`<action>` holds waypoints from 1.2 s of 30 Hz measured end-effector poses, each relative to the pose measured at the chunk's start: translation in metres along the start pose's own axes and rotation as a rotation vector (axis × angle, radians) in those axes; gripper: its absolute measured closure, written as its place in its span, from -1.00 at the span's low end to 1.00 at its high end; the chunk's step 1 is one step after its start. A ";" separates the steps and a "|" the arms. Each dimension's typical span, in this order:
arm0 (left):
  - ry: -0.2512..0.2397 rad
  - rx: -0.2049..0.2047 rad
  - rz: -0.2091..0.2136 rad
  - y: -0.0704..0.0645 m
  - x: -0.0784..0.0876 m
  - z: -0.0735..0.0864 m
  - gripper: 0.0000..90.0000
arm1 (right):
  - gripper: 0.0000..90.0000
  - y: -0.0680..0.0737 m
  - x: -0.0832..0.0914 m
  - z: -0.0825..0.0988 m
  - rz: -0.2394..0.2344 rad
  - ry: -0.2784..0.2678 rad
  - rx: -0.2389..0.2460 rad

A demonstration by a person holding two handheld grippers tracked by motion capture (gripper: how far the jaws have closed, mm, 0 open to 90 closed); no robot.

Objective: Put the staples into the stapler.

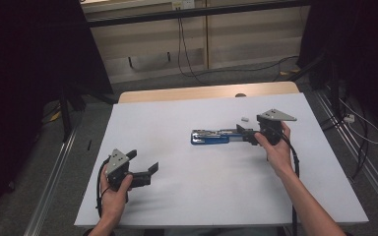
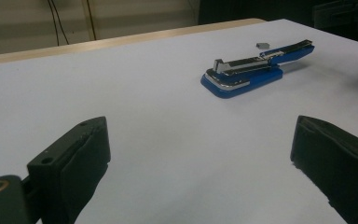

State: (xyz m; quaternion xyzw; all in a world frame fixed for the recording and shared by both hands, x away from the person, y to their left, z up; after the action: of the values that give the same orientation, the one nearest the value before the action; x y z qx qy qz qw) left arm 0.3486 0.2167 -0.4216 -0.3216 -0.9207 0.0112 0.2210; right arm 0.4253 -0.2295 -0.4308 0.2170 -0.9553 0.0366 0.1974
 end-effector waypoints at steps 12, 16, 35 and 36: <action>-0.023 0.010 0.012 -0.003 0.011 0.003 -0.89 | -0.91 -0.004 -0.010 -0.012 -0.046 0.037 0.055; -0.028 0.043 0.005 -0.005 0.011 0.003 -0.89 | -0.80 -0.010 -0.012 -0.018 0.001 0.077 0.073; -0.023 0.005 -0.005 -0.003 0.010 0.004 -0.92 | -0.73 -0.052 -0.044 -0.034 -0.063 0.195 0.087; -0.021 0.003 -0.006 -0.002 0.010 0.004 -0.92 | -0.73 -0.052 -0.047 -0.034 -0.061 0.204 0.094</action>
State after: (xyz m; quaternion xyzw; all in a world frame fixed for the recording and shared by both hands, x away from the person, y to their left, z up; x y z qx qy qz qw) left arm 0.3385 0.2215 -0.4204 -0.3186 -0.9238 0.0153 0.2116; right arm 0.4987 -0.2526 -0.4187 0.2500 -0.9205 0.0972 0.2841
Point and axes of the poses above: each handheld gripper's, and its own axes: x roughly backward along the jaws, z roughly out of its underside, y roughly to its left, the point moved 1 cm from there along -x, roughly forward along the jaws, and after that the axes turned 6 degrees about x, right-handed, at the moved point
